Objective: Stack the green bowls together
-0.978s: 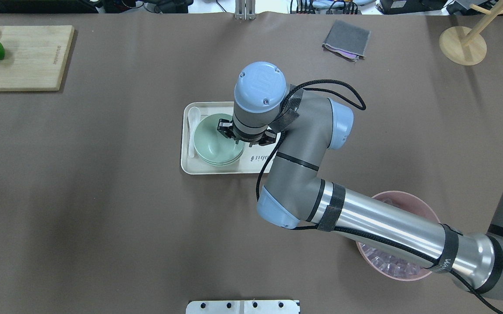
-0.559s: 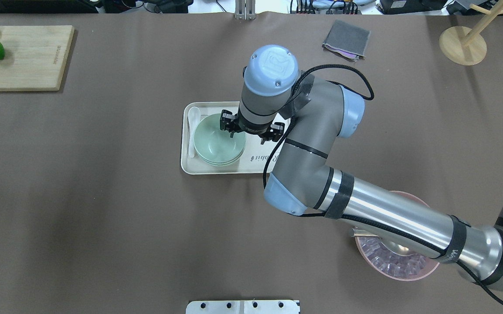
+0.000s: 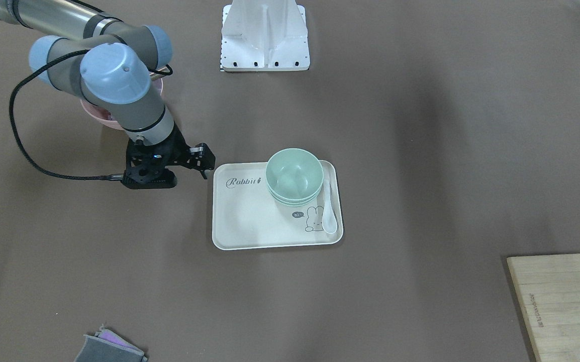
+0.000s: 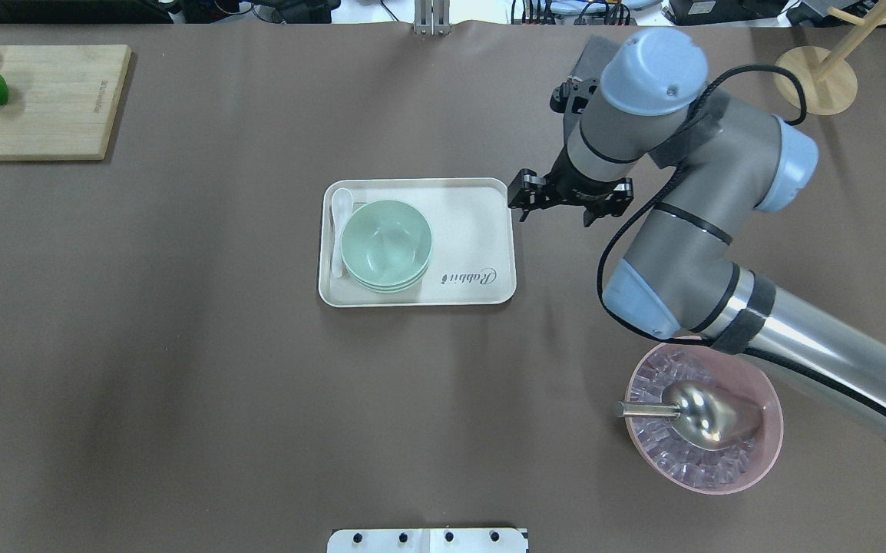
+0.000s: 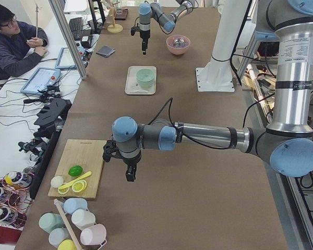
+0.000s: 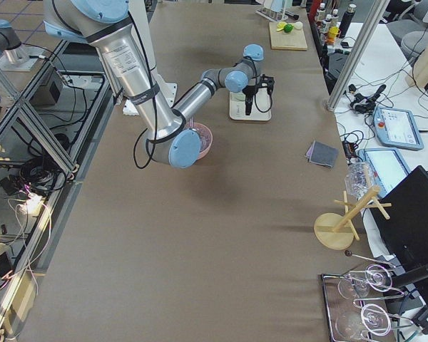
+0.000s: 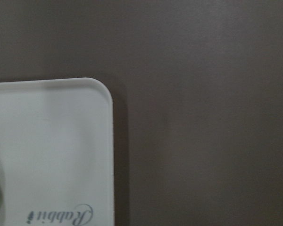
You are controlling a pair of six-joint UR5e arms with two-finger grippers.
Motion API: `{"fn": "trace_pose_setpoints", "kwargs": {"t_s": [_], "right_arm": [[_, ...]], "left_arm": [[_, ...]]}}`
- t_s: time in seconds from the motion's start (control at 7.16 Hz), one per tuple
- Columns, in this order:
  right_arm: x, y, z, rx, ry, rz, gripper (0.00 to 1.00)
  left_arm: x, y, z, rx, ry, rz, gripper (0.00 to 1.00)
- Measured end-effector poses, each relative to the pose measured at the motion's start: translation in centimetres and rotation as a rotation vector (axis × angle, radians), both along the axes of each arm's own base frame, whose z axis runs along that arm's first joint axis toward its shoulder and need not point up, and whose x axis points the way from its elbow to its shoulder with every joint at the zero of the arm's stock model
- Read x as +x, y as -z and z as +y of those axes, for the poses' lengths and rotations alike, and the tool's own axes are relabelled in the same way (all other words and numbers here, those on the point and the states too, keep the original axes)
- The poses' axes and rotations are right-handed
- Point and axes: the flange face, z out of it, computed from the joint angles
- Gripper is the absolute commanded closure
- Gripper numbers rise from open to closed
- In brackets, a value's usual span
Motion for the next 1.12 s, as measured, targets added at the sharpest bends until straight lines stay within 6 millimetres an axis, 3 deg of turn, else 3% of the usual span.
{"fn": "trace_pose_setpoints", "kwargs": {"t_s": [0.28, 0.56, 0.7, 1.12], "right_arm": [[6.3, -3.4, -0.7, 0.036, 0.045, 0.078, 0.0], [14.1, -6.0, -0.4, 0.033, 0.04, 0.145, 0.0], [18.7, -8.7, -0.1, 0.06, 0.075, 0.186, 0.0], [35.3, -20.8, 2.1, 0.079, 0.177, 0.235, 0.0]], "left_arm": [[-0.7, -0.1, 0.7, -0.005, -0.01, -0.001, 0.02], [-0.8, -0.3, 1.4, -0.011, -0.011, -0.001, 0.02], [-0.8, -0.3, 1.5, -0.012, -0.011, -0.001, 0.02], [-0.8, -0.4, 1.6, -0.013, -0.012, -0.001, 0.02]]}}
